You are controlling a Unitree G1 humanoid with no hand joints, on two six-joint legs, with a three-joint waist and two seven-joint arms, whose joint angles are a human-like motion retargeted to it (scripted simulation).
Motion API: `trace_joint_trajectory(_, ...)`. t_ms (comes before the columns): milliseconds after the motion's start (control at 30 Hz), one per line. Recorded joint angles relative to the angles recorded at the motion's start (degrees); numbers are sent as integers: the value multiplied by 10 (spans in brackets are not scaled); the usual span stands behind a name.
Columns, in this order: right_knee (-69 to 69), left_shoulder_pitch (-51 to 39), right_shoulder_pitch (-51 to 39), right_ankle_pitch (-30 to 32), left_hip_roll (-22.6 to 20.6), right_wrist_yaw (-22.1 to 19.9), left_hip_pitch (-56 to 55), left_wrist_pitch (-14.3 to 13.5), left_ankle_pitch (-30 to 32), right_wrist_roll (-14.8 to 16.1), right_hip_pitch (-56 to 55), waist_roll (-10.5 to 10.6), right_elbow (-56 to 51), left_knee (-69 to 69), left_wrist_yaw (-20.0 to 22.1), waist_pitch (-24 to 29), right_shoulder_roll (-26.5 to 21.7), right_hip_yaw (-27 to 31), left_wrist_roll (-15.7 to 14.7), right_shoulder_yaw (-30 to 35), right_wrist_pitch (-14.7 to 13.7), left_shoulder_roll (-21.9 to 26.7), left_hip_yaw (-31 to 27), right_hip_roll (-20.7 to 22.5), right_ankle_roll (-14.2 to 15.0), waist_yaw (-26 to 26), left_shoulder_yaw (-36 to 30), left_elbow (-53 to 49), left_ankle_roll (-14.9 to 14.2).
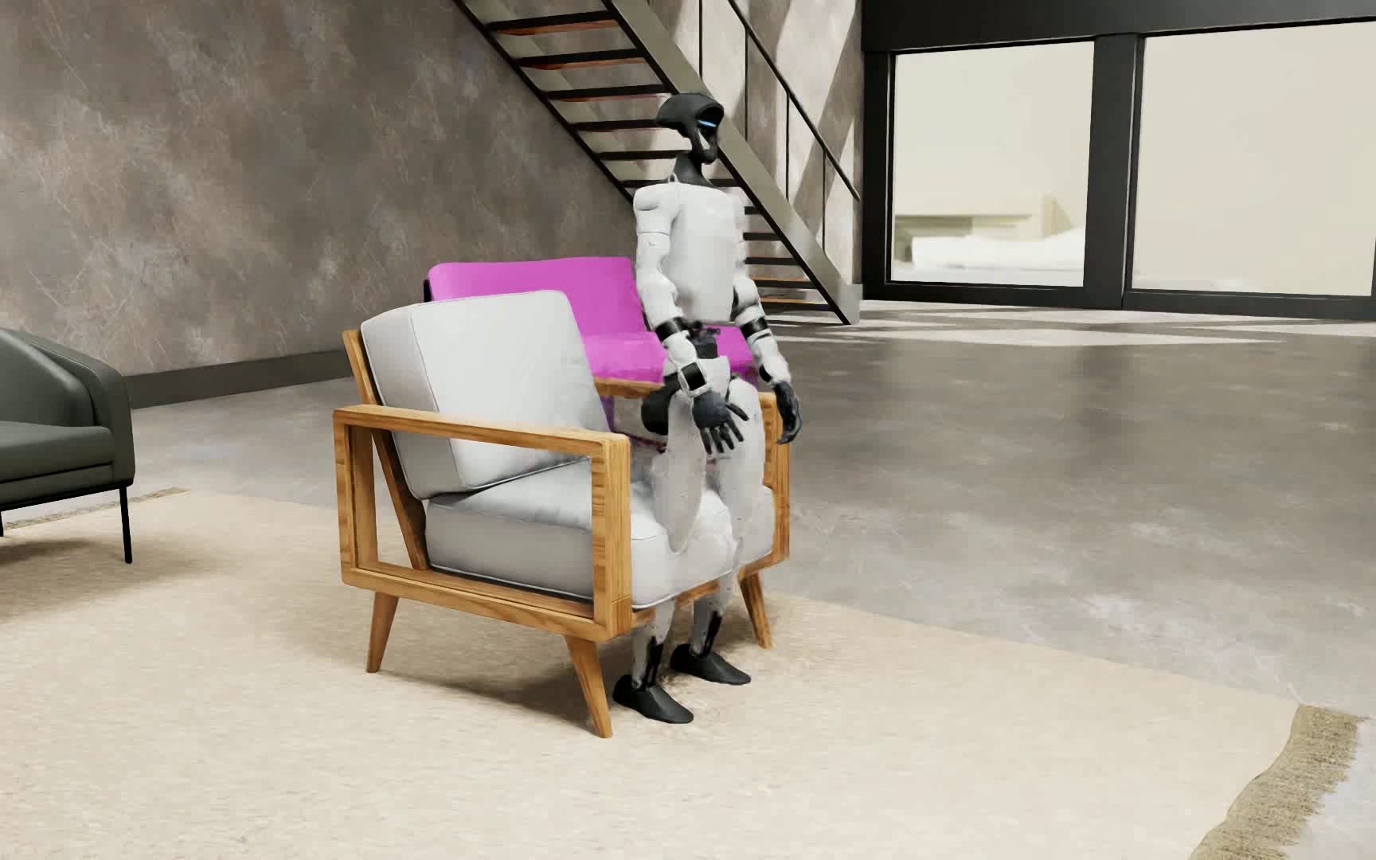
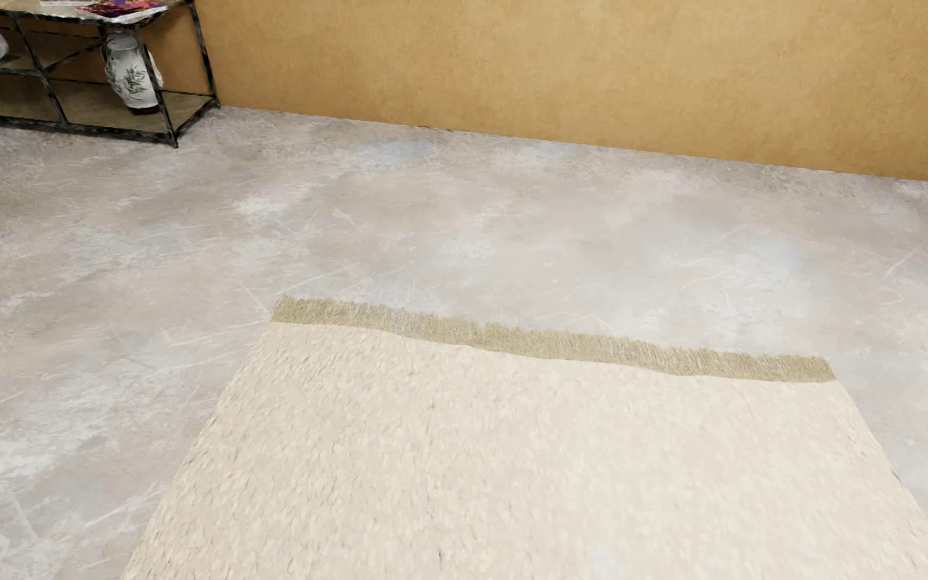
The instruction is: Sit on the chair
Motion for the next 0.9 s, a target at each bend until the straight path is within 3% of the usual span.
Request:
trace_joint_trajectory(33,0,-10,-5,0,0,-6,-1,13,1,-15,0,-1,-9,0,4,2,0,-1,-14,5,-4,17,-1,1,-2,2,-7,-5,2)
trace_joint_trajectory(67,0,-12,-11,-2,1,-12,-1,19,1,-7,2,-1,-12,2,-5,2,-16,-3,-8,8,2,40,1,0,-1,2,-15,-21,-1)
trace_joint_trajectory(100,0,-15,-19,-1,3,6,-2,5,1,-4,0,0,-14,2,-22,1,-35,-5,13,9,-4,64,3,-1,2,2,-22,-34,-4)
trace_joint_trajectory(167,2,-18,-30,-1,1,32,2,-11,1,-34,2,1,-21,1,-36,1,-70,-8,42,19,-18,101,7,0,2,2,-17,-40,-1)
trace_joint_trajectory(233,1,-21,-36,-1,2,-4,5,0,-1,-37,4,1,15,1,-8,0,-85,-7,28,11,-28,113,8,1,0,1,-8,-1,-2)
trace_joint_trajectory(300,-1,-22,-39,-2,4,-68,9,15,-2,-10,9,0,75,0,35,-2,-83,-8,3,-8,-20,112,12,1,0,1,6,44,-5)
trace_joint_trajectory(367,3,-17,-37,-2,3,-107,12,21,-4,17,6,0,112,0,56,-4,-79,-8,-2,-20,-10,109,14,2,0,1,14,64,-3)
trace_joint_trajectory(533,2,3,-11,-2,3,-65,12,6,-5,-11,6,-1,70,0,31,-7,-75,-7,19,-13,-26,90,13,1,1,1,11,27,-3)
trace_joint_trajectory(633,-1,3,-3,1,2,-51,11,4,-4,-11,7,-1,52,0,21,-4,-53,-7,23,-8,-27,61,12,0,2,1,0,15,-2)
trace_joint_trajectory(800,29,-22,-24,1,-2,-23,4,13,4,13,-12,-1,24,6,-9,29,-32,-3,14,14,-1,35,9,-1,-2,0,-33,-16,6)
trace_joint_trajectory(900,60,-57,-53,3,-4,-5,-22,10,0,3,-35,-1,-13,45,-54,60,-36,-2,24,44,9,53,5,-3,-5,-3,-65,-45,10)
